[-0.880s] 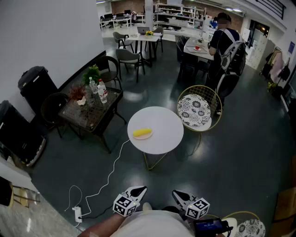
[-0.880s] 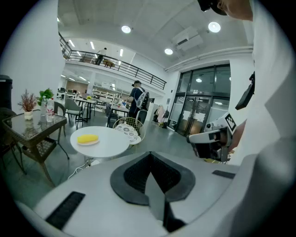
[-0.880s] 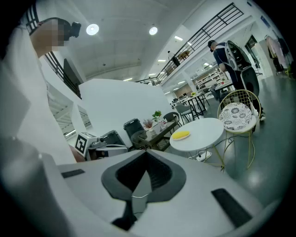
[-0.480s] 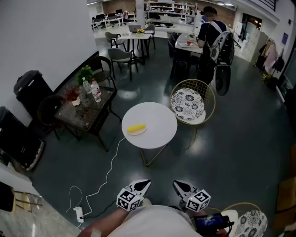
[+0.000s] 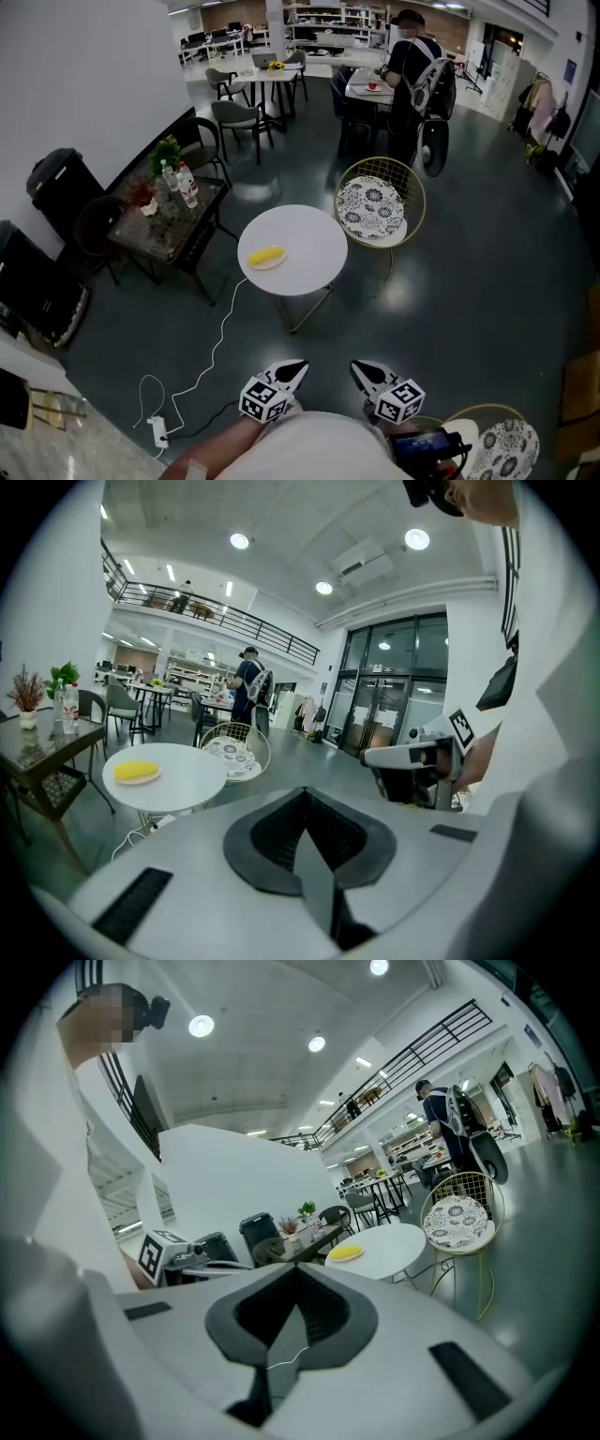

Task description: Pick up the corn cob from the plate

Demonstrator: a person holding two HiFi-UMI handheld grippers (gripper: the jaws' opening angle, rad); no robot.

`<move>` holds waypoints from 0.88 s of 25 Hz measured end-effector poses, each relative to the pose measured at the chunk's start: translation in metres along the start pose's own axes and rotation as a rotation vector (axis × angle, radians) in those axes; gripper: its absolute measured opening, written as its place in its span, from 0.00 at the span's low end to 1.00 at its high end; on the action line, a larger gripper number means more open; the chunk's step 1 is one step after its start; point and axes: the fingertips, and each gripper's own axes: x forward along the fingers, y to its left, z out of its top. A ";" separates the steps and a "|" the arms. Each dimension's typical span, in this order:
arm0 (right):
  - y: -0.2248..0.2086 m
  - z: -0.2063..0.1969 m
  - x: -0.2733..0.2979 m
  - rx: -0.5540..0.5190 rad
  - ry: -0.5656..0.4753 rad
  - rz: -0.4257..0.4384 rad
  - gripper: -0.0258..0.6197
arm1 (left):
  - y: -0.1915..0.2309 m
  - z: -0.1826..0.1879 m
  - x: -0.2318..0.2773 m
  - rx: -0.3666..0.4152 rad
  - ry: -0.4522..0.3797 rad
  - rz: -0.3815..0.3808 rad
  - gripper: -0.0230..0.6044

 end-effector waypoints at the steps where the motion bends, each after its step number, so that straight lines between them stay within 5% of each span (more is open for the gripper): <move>1: -0.001 -0.001 -0.004 0.001 0.001 -0.002 0.05 | -0.005 0.000 0.001 -0.001 -0.002 0.001 0.05; 22: -0.005 -0.008 -0.055 0.015 0.004 0.026 0.05 | -0.063 -0.016 0.000 -0.012 0.016 0.056 0.05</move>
